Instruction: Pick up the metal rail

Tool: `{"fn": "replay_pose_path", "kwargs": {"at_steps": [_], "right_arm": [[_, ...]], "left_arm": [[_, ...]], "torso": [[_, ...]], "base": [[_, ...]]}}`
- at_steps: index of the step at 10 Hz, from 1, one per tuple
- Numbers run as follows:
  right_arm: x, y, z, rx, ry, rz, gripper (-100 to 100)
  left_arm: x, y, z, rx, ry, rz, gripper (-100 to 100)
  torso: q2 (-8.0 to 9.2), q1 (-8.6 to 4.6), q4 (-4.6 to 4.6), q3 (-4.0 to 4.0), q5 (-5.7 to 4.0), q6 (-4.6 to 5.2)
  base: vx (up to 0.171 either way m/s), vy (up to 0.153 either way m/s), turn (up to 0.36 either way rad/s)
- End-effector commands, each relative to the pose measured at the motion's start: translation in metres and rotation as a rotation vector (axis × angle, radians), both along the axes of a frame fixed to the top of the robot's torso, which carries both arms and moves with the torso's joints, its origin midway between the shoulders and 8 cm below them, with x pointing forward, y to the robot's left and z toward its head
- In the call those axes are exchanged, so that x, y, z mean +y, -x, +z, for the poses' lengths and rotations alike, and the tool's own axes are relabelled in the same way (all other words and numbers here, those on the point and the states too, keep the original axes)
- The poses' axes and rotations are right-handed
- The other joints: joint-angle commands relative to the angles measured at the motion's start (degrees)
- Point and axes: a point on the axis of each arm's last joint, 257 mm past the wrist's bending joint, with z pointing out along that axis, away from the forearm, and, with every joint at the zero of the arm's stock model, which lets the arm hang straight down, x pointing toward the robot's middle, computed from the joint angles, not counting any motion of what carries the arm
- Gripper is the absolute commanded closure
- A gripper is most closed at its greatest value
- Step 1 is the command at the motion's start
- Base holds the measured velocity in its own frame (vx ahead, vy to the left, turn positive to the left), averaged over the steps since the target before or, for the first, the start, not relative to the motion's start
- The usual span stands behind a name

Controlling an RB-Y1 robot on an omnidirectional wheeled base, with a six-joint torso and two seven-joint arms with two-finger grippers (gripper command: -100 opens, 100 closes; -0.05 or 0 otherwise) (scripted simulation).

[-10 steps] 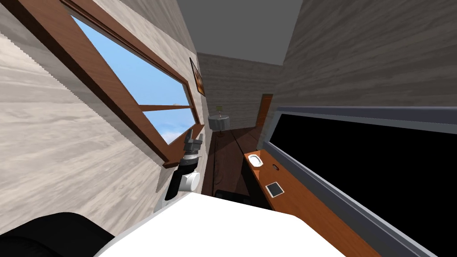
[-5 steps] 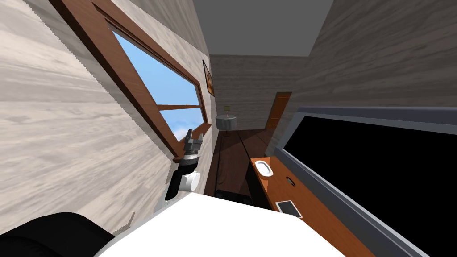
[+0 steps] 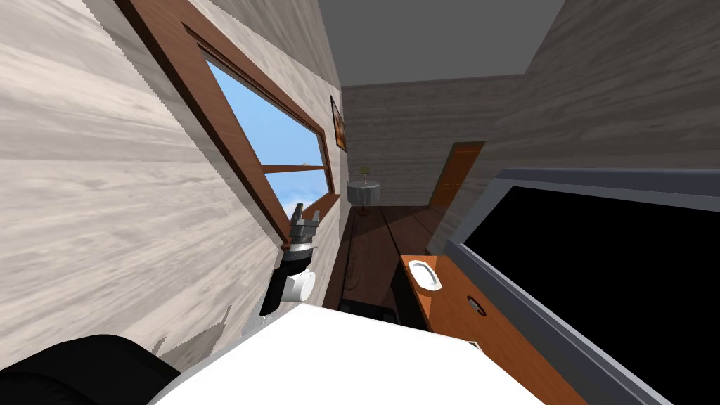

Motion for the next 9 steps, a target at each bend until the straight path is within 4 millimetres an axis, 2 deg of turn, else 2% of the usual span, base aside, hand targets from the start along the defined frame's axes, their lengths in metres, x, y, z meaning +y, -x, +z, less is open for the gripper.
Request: {"fn": "replay_pose_path", "kwargs": {"at_steps": [1,4,5,6,7,8,9], "right_arm": [[-0.003,0.023,0.005,0.057,0.008,0.026,-100],[0.007,0.045,0.001,0.115,-0.007,0.071,-100],[0.013,0.045,-0.003,0.119,-0.016,0.083,-100],[0.009,0.044,-0.002,0.114,-0.01,0.072,-100],[0.009,0.044,-0.002,0.115,-0.011,0.076,0],[0.017,0.036,-0.013,0.114,-0.012,0.068,-100],[0.017,0.036,-0.013,0.114,-0.012,0.068,-100]], "left_arm": [[0.0,0.0,0.0,0.0,0.0,0.0,0],[0.0,0.0,0.0,0.0,0.0,0.0,0],[0.0,0.0,0.0,0.0,0.0,0.0,0],[0.0,0.0,0.0,0.0,0.0,0.0,0],[0.0,0.0,0.0,0.0,0.0,0.0,0],[0.0,0.0,0.0,0.0,0.0,0.0,0],[0.0,0.0,0.0,0.0,0.0,0.0,0]], "torso": [[0.0,0.0,0.0,0.0,0.0,0.0],[-0.05,-0.12,-0.01,-0.03,-0.04,0.01],[-0.04,-0.18,0.0,-0.02,-0.05,0.0],[-0.02,-0.15,0.0,-0.02,-0.06,0.03],[0.07,0.04,0.01,0.03,-0.02,0.08],[0.15,0.17,0.03,0.08,0.02,0.08],[0.27,0.12,0.06,0.15,0.0,0.06]], "base": [[0.094,-0.068,0.291],[0.07,-0.083,0.304],[0.053,-0.091,0.247],[0.022,-0.04,0.043],[0.005,-0.009,-0.004],[-0.034,-0.031,0.055],[-0.046,-0.039,0.031]]}}
